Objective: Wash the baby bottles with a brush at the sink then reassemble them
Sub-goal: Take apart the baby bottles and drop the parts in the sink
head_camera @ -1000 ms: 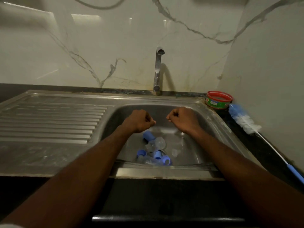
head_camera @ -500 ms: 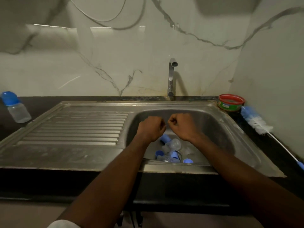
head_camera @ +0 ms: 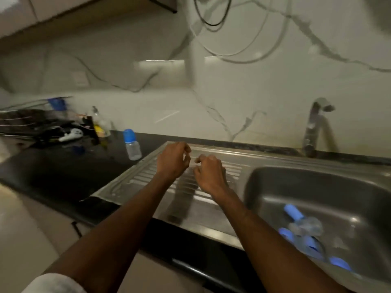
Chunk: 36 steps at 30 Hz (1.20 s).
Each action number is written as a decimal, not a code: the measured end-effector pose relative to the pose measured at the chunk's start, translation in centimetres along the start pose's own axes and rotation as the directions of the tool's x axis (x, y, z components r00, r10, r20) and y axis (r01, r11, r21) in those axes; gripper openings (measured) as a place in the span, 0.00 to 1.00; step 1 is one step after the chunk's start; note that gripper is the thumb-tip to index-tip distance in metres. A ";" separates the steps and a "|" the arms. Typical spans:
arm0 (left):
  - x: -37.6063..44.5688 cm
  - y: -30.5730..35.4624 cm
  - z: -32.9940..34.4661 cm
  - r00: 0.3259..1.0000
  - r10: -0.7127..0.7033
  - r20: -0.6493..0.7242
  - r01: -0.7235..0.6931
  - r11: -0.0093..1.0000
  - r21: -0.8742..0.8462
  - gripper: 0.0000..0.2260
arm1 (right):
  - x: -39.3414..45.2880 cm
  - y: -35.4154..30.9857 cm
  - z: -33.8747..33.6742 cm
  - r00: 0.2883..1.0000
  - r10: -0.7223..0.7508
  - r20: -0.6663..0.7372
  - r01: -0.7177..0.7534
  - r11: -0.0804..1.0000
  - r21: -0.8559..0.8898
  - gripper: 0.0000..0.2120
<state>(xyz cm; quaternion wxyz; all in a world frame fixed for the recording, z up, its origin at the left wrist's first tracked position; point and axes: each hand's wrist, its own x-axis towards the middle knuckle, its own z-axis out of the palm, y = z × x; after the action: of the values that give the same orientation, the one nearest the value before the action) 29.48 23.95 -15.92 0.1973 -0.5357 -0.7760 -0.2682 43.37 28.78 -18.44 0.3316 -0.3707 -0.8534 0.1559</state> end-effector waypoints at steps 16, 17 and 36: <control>4.6 -21.2 -0.6 0.743 -0.654 -0.143 0.585 0.738 -0.336 0.36 | 1.9 -6.0 11.4 0.965 -0.201 0.171 0.217 0.973 -0.082 0.15; 5.6 -21.6 0.0 0.723 -0.685 -0.093 0.616 0.700 -0.361 0.40 | 1.9 -6.1 11.3 0.966 -0.196 0.170 0.212 0.974 -0.082 0.15; 3.0 -18.3 1.1 0.770 -0.636 0.053 0.446 0.478 -0.756 0.15 | 1.9 -6.7 10.3 0.989 -0.141 0.044 0.136 0.986 0.094 0.09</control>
<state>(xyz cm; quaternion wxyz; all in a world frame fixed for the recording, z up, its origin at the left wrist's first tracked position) 11.30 21.63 -18.74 -0.0397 -0.2568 -0.7004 -0.6647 31.87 25.45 -21.69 0.3365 -0.2910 -0.8772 0.1806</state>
